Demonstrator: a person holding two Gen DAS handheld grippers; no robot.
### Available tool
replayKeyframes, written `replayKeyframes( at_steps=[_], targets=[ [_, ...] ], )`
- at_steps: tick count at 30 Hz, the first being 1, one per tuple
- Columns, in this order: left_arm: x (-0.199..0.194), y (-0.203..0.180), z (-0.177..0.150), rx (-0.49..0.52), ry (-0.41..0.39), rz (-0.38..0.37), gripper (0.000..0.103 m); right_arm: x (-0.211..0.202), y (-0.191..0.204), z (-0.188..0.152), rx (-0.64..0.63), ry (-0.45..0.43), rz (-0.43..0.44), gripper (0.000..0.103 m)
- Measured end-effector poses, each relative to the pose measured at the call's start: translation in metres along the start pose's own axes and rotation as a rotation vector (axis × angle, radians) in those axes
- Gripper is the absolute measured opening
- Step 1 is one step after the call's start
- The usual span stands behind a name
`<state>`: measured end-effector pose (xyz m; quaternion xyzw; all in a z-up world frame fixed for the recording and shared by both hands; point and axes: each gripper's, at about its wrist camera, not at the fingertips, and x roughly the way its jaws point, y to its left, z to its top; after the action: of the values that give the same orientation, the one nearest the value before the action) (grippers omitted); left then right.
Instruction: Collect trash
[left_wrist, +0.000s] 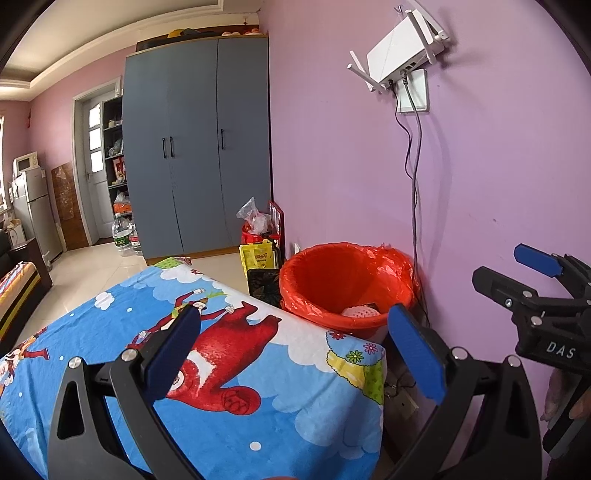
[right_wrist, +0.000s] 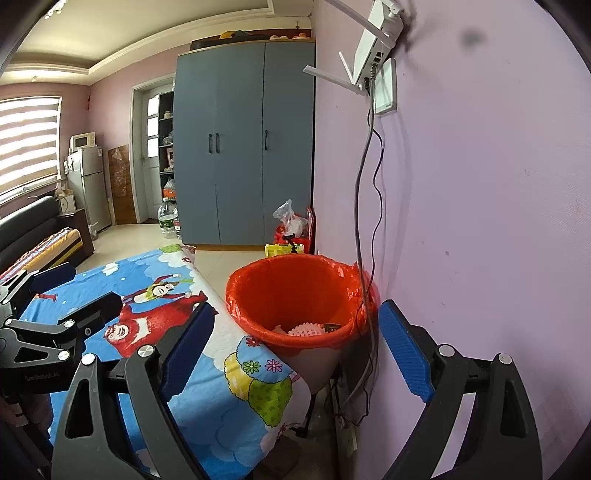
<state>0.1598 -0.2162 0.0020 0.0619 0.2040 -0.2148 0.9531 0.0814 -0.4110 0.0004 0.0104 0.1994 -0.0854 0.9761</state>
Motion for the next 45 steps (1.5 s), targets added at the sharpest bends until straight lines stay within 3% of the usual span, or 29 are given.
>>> replayKeyframes(
  at_steps=[45],
  targets=[
    [-0.0052,0.0044,-0.0073,0.001,-0.003,-0.018,0.098,-0.0007,0.0005,-0.0043,0.006,0.013,-0.001,0.085]
  ],
)
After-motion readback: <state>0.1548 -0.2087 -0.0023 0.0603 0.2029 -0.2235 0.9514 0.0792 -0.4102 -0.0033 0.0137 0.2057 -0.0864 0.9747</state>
